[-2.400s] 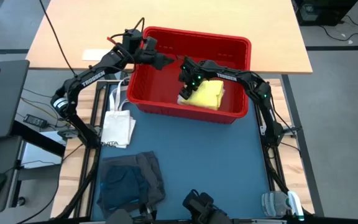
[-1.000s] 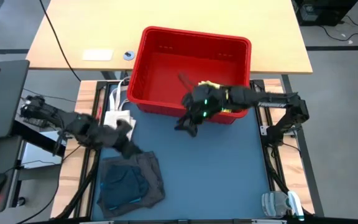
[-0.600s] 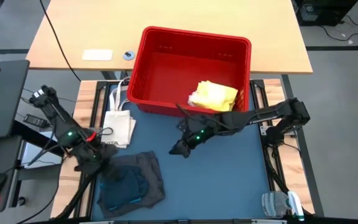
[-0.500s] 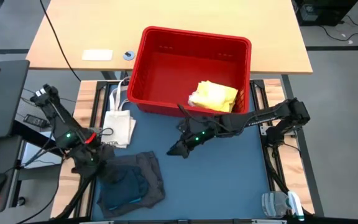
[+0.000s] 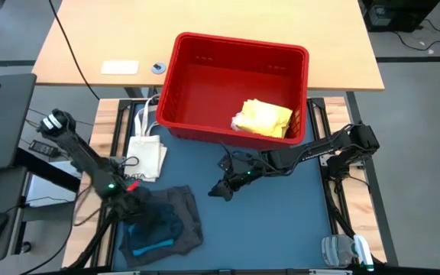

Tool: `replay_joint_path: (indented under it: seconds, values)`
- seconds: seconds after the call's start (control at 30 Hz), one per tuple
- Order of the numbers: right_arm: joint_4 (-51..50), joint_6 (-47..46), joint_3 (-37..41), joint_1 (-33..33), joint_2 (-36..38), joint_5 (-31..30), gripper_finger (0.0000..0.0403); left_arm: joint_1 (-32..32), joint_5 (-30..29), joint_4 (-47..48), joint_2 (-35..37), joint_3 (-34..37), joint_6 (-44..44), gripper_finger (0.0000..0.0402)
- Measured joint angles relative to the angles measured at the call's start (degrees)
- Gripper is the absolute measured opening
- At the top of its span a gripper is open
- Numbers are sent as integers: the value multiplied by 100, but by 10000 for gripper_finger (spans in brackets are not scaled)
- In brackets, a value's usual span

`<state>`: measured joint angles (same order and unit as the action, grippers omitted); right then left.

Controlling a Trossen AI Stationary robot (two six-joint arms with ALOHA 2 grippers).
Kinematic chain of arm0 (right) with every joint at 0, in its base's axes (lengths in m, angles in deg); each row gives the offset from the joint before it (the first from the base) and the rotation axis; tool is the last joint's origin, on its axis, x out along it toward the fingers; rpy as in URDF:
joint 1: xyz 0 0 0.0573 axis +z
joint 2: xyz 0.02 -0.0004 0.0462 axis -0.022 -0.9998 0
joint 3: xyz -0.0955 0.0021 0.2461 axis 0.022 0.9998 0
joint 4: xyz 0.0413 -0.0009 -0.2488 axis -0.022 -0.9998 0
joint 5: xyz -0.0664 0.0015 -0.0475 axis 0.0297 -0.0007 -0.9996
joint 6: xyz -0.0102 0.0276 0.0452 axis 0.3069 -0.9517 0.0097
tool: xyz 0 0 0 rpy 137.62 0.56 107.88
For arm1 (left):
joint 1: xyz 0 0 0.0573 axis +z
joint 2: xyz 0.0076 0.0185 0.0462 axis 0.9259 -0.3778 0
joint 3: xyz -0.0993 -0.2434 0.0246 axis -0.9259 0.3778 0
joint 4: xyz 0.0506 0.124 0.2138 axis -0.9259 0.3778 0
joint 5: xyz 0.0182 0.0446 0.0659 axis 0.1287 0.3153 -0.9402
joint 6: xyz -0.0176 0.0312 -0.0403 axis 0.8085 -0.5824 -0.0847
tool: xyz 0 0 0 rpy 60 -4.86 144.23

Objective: Fold laundry
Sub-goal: Put the folded shorts into the red bin

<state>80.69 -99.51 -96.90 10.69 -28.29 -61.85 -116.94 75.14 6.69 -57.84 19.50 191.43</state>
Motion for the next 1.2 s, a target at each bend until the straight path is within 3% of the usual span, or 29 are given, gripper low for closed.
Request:
replay_joint_path:
  seconds: [0.2,0.43,0.57,0.73,0.97,1.1,1.2]
  values:
    - [-104,-249,-3,75,19,-19,182,1066,146,-2233,-685,654,-750,350]
    - [-602,-287,-5,87,127,104,168,2394,-204,-2484,-1074,306,-2798,350]
    - [-1023,-25,-12,87,265,0,169,2861,473,-2049,-920,-80,-3324,350]
    - [-1720,163,-7,94,254,-121,201,2871,670,-905,-393,-883,-3599,350]
    - [-1420,52,241,119,246,-923,272,2677,611,1080,208,-1818,-3521,350]
    - [-1136,283,370,-53,246,-1615,284,2266,208,1425,474,-1967,-2954,350]
    - [-1143,-174,375,-259,246,-1221,284,1627,-224,1430,473,-1758,-1970,350]
